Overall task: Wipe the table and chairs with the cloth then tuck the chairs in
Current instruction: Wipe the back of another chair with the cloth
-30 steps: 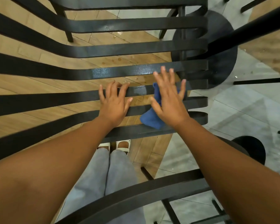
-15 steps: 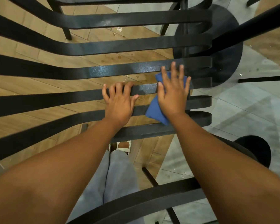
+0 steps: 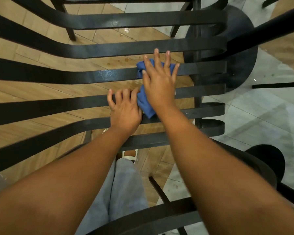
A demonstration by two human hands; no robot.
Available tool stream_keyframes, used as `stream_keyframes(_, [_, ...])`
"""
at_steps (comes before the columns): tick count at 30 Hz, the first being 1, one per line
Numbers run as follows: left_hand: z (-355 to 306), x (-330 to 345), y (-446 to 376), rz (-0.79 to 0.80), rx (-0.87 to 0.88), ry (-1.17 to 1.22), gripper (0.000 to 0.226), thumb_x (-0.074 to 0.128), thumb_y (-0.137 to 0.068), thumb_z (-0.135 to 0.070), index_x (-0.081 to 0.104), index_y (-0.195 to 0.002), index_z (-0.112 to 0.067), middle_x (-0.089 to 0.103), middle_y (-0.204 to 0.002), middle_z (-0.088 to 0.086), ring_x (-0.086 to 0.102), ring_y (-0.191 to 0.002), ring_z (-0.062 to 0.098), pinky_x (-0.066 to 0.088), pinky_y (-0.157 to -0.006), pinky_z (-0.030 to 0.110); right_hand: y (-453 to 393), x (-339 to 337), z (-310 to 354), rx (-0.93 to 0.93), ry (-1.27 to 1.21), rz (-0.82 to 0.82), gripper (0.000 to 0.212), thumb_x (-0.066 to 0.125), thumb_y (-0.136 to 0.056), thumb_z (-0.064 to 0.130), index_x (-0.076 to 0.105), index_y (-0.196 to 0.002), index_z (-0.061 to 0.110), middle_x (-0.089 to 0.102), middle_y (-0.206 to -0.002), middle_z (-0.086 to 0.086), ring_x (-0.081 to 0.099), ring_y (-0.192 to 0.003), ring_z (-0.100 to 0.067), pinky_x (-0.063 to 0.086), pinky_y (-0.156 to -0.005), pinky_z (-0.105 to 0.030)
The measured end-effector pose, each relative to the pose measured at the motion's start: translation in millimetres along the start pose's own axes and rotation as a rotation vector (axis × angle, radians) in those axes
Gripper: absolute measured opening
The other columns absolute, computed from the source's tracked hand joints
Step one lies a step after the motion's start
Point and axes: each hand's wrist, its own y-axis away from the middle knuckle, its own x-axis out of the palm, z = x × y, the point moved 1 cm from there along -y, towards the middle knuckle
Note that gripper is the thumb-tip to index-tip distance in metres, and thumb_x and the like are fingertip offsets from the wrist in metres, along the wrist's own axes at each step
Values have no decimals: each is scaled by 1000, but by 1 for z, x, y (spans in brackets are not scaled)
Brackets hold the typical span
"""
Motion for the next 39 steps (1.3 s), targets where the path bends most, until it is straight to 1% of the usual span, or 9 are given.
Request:
stream_keyframes(2, [-1,-2,-1,20,-7,23,42,41,-85,-36,53,-118,-13,54,-98,13,36,-98,27,26,-102,57,-10,-7,-26,20,59,57,45,34,-100,29,36,-144,24,24,-155,-4,10,-145,-32,0,-113,-54])
stream_keyframes(8, [-1,-5,0,49,-9,26,43,36,-91,-42,54,-118,-14,53,-98,13,40,-99,28,26,-103,58,-14,-39,-94,578,59,-34,46,25,-103,34,21,-149,32,10,-159,-3,0,-146,-30,4,-114,-54])
stream_keyframes(12, [-2,-5,1,67,-6,18,43,35,-92,-42,54,-120,-15,53,-99,13,45,-99,32,26,-103,59,-18,-51,-108,804,-28,-48,53,30,-100,44,17,-150,31,4,-159,-8,-5,-145,-34,3,-114,-57])
stream_keyframes(16, [-2,-4,0,62,-11,8,42,37,-89,-40,51,-120,-14,54,-99,14,42,-99,31,27,-101,59,0,-25,-39,602,-67,49,86,48,-88,55,4,-152,18,-7,-157,-20,-11,-143,-39,-3,-113,-54])
stream_keyframes(19, [-1,-4,0,49,-10,9,42,38,-83,-33,49,-116,-9,55,-97,15,39,-96,29,30,-99,61,12,-11,-1,361,-79,138,74,48,-87,26,11,-151,16,-5,-157,-17,-13,-143,-37,-3,-114,-55])
stream_keyframes(23, [-3,-7,-1,117,-18,13,45,37,-90,-42,55,-118,-12,54,-100,15,49,-97,34,26,-102,60,9,-29,-24,279,-96,191,65,42,-87,5,26,-148,18,5,-158,-13,-7,-145,-34,5,-115,-57])
stream_keyframes(28, [-3,-15,-4,188,-5,92,51,28,-93,-46,48,-131,-18,52,-121,10,42,-115,32,11,-108,54,28,-60,-29,799,-111,307,64,42,-96,23,9,-151,24,-16,-157,-12,-14,-142,-40,8,-110,-66])
stream_keyframes(32, [-4,-10,-2,138,-9,112,44,41,-91,-38,51,-130,-19,54,-115,10,34,-111,26,15,-106,58,74,-26,12,793,-132,429,78,39,-96,36,-20,-147,29,-34,-150,-14,-29,-135,-44,-7,-108,-64])
stream_keyframes(39, [-3,-8,-1,79,30,40,42,35,-94,-41,54,-125,-20,56,-105,10,51,-100,33,26,-102,59,62,-34,-73,972,-42,214,79,44,-97,36,-14,-149,24,-18,-155,-20,-16,-139,-47,0,-112,-61])
